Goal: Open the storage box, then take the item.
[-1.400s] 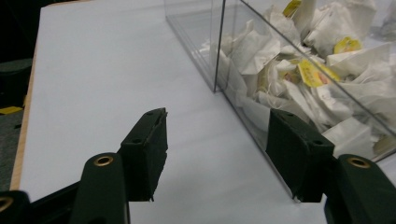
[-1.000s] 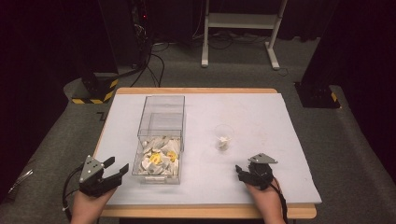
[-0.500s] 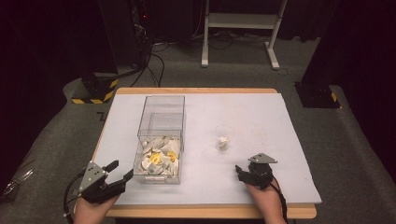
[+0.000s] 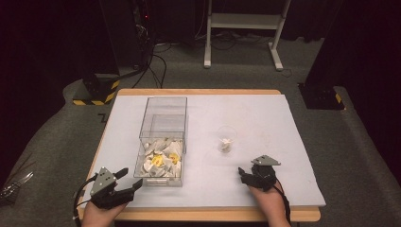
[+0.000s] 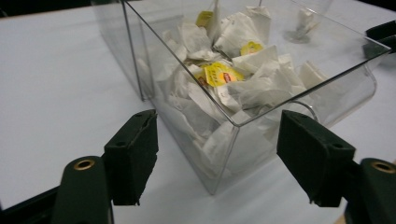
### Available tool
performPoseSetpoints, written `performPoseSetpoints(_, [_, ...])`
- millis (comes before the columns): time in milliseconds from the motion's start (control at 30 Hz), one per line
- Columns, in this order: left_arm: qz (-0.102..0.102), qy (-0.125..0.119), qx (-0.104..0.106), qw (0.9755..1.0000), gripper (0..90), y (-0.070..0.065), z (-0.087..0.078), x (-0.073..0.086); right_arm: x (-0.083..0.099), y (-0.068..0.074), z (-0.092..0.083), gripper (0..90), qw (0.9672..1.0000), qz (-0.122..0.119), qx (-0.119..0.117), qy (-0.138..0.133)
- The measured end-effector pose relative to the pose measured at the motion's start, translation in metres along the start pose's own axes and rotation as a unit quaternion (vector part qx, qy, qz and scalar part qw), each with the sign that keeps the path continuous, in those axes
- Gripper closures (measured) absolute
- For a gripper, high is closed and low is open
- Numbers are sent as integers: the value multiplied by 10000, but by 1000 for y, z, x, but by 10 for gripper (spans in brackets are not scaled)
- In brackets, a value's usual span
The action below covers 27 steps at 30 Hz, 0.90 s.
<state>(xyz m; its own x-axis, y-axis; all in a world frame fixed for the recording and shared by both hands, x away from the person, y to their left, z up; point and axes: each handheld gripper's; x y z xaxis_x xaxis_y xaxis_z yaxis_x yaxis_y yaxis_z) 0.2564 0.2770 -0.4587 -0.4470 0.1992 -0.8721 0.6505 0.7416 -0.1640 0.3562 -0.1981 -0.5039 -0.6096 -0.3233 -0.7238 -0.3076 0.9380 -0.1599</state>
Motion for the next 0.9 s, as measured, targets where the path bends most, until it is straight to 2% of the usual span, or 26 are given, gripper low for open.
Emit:
performPoseSetpoints(267, [26,74,145,9999,279,1,8,6,0,0,0,298,10000,0,-5,0])
performPoseSetpoints(400, [115,126,127,9998,284,-2,12,6,0,0,0,298,10000,0,-4,-2])
performPoseSetpoints(467, [197,149,55,9997,285,-2,14,5,0,0,0,298,10000,-9,6,-18])
performPoseSetpoints(900, [304,163,41,9994,290,-3,22,6,0,0,0,296,10000,-15,14,-20])
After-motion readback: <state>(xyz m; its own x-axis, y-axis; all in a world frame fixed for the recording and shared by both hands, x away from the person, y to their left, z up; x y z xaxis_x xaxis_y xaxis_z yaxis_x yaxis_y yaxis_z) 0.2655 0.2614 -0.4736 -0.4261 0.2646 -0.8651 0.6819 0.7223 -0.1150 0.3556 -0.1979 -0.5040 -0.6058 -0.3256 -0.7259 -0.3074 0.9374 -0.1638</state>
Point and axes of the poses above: each handheld gripper's, and its own axes: z roughly forward along the jaws, x roughly out of its underside, y roughly to its left, and after that the axes turned 12 degrees about x, right-handed
